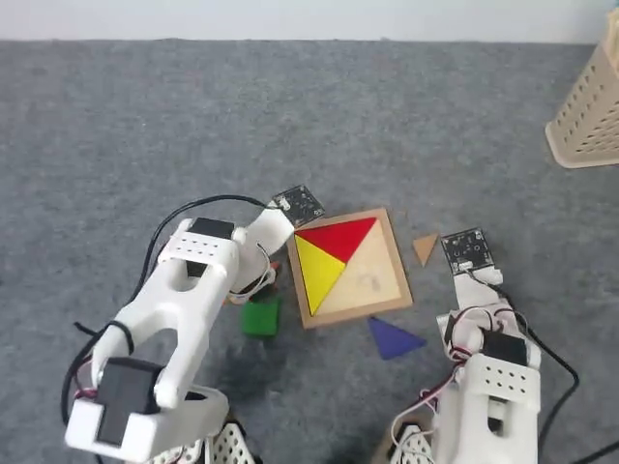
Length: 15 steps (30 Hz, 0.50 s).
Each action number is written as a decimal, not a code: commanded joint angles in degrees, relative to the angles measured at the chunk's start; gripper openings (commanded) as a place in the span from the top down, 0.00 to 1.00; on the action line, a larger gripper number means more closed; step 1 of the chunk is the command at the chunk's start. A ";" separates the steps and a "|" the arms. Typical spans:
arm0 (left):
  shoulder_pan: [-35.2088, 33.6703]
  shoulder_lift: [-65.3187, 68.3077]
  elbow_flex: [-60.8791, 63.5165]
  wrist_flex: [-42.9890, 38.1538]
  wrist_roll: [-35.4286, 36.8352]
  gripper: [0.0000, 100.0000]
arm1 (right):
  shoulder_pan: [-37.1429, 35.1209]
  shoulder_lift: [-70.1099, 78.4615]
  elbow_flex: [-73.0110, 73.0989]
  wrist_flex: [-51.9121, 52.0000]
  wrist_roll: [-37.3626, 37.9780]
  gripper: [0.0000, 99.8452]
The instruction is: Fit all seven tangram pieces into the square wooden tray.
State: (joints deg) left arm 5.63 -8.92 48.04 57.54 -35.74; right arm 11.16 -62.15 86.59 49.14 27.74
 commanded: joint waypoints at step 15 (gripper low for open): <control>-3.52 15.91 -16.22 2.37 -0.70 0.91 | -0.48 -1.54 -0.35 1.19 0.79 0.99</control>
State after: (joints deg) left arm 2.90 6.64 34.86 60.00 -36.00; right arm 11.16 -62.15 86.59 49.14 27.74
